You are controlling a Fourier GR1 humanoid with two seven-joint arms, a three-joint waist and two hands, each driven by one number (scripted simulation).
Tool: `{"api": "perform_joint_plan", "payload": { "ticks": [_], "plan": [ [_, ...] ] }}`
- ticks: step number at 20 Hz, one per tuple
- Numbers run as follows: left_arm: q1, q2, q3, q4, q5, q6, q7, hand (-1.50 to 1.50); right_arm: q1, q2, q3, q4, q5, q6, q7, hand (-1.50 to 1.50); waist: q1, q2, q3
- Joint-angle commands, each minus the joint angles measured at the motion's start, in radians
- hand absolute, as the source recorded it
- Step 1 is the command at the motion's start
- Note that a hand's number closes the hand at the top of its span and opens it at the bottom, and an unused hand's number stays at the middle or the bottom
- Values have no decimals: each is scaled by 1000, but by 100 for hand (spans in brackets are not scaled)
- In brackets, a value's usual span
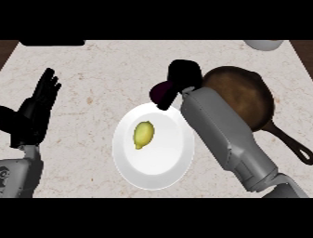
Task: Pick the eggplant from the plate and place it in the pan
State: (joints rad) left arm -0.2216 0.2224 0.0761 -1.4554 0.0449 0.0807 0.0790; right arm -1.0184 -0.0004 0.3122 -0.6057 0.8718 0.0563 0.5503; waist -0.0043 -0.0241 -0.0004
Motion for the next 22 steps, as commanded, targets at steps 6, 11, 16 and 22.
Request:
{"api": "perform_joint_plan", "payload": {
  "ticks": [6,11,16,22],
  "plan": [
    [-76,-1,-27,25,-12,-18,17,0,-123,0,132,-147,95,-407,616,150,62,21,-2],
    [-28,-35,-43,22,-27,3,-13,0,-143,0,174,-219,121,-503,785,150,48,22,-1],
    [-44,-8,3,-2,-4,13,25,0,-63,0,56,-246,207,-651,728,150,3,19,1],
    [14,0,21,-30,11,-5,-12,0,95,-110,-13,-288,276,-655,629,150,0,19,1]
  ]
}}
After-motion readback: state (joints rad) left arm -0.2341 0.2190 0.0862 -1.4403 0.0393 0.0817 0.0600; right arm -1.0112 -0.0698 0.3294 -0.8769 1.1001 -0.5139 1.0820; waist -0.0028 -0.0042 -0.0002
